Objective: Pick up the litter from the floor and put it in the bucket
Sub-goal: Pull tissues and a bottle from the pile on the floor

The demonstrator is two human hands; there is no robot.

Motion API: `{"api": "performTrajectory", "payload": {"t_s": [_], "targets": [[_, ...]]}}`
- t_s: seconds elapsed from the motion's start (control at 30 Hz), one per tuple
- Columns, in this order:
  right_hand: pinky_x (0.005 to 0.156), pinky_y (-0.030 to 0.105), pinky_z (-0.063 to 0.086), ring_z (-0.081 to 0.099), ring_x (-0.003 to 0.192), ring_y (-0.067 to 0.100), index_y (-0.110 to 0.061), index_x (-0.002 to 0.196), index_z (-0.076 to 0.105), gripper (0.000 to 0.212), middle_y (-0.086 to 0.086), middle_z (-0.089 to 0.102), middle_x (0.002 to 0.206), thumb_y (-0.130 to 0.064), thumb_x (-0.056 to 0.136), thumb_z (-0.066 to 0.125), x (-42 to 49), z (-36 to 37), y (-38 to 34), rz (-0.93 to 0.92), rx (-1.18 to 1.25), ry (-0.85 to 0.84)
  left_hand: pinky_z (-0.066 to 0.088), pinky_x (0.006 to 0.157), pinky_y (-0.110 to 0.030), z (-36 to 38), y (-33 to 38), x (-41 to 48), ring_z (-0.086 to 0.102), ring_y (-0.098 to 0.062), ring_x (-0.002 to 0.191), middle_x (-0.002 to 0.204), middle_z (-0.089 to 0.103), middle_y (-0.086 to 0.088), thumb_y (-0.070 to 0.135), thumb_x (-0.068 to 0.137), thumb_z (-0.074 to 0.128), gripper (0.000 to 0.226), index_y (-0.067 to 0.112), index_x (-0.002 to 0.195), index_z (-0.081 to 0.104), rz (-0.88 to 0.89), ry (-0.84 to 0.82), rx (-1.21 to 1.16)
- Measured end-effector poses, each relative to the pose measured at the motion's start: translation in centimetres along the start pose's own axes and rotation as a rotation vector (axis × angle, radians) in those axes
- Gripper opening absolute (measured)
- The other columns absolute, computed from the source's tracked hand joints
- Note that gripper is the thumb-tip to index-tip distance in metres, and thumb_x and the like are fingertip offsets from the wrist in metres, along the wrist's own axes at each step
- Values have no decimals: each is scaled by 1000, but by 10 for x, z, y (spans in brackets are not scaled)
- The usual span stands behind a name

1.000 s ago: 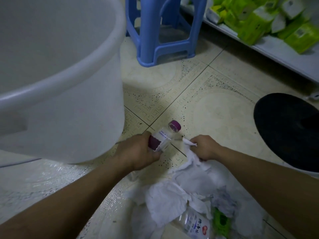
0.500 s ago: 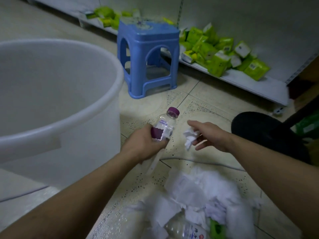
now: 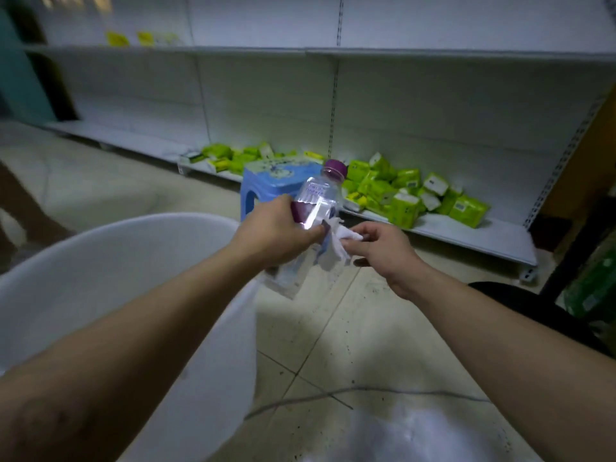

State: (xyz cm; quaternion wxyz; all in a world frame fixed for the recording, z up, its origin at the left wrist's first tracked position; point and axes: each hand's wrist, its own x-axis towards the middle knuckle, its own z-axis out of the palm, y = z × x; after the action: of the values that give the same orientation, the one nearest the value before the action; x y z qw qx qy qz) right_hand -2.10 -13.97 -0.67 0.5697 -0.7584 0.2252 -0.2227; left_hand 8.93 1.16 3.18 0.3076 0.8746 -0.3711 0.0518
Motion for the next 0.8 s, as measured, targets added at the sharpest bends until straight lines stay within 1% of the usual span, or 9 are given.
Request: {"api": "performTrajectory", "payload": {"t_s": [0.13,0.2,0.27,0.4,0.5,0.57,0.67,0.73,0.8], "targets": [[52,26,47,52,52,12,-5,83,69,5,7,62,66,-4,79,72,7,47,-31,-70,62,-25,54,69,-37,-54,-27,-2,62,-24,75,81,67,-3,65,65,64,50,18,84,63,-53,25,175],[50,25,52,56,50,12,2,88,68,10,8,63,67,-2,79,72,8,71,-43,-95,82,-65,56,74,-39,-75,-46,-6,64,-24,79,85,67,1,64,61,66,54,19,92,64,-86,18,183],[57,26,57,63,56,13,-3,83,67,6,7,66,71,1,79,70,7,92,-53,-110,83,-134,55,74,-36,-91,-67,-11,62,-22,82,83,62,5,63,59,68,57,23,100,62,-115,8,223],[72,30,53,66,81,16,-22,78,71,16,-1,72,83,-7,77,67,1,132,-54,-219,-336,-196,49,62,-28,-102,-119,-27,59,-20,78,91,64,0,64,65,66,59,24,108,58,-229,-56,441],[90,31,51,62,101,10,-30,104,71,26,-7,70,109,-23,79,68,-3,152,-48,-224,-555,-372,46,54,-25,-95,-156,-38,58,-13,75,94,63,3,61,70,66,59,24,116,57,-279,-148,488],[101,33,42,55,116,11,-37,119,63,42,-11,63,126,-33,77,70,-4,161,-44,-237,-696,-465,52,64,-27,-91,-170,-41,60,-13,83,102,64,1,62,73,64,65,23,124,53,-323,-209,483],[107,39,34,47,125,19,-42,122,59,44,-8,57,133,-38,79,68,-1,166,-42,-292,-817,-407,43,97,-37,-82,-174,-36,54,-22,114,126,60,-4,64,78,58,75,19,136,45,-296,-232,503],[109,41,33,46,127,21,-40,125,57,46,-5,56,135,-39,80,67,4,161,-42,-299,-833,-323,42,99,-38,-74,-162,-30,52,-23,118,132,57,-5,61,79,59,72,19,136,45,-222,-198,432],[110,45,33,46,128,21,-37,129,54,52,-5,54,139,-39,80,69,10,147,-40,-289,-828,-258,44,93,-36,-62,-141,-25,54,-20,115,130,58,-2,59,78,61,67,22,132,48,-96,-166,366]]}}
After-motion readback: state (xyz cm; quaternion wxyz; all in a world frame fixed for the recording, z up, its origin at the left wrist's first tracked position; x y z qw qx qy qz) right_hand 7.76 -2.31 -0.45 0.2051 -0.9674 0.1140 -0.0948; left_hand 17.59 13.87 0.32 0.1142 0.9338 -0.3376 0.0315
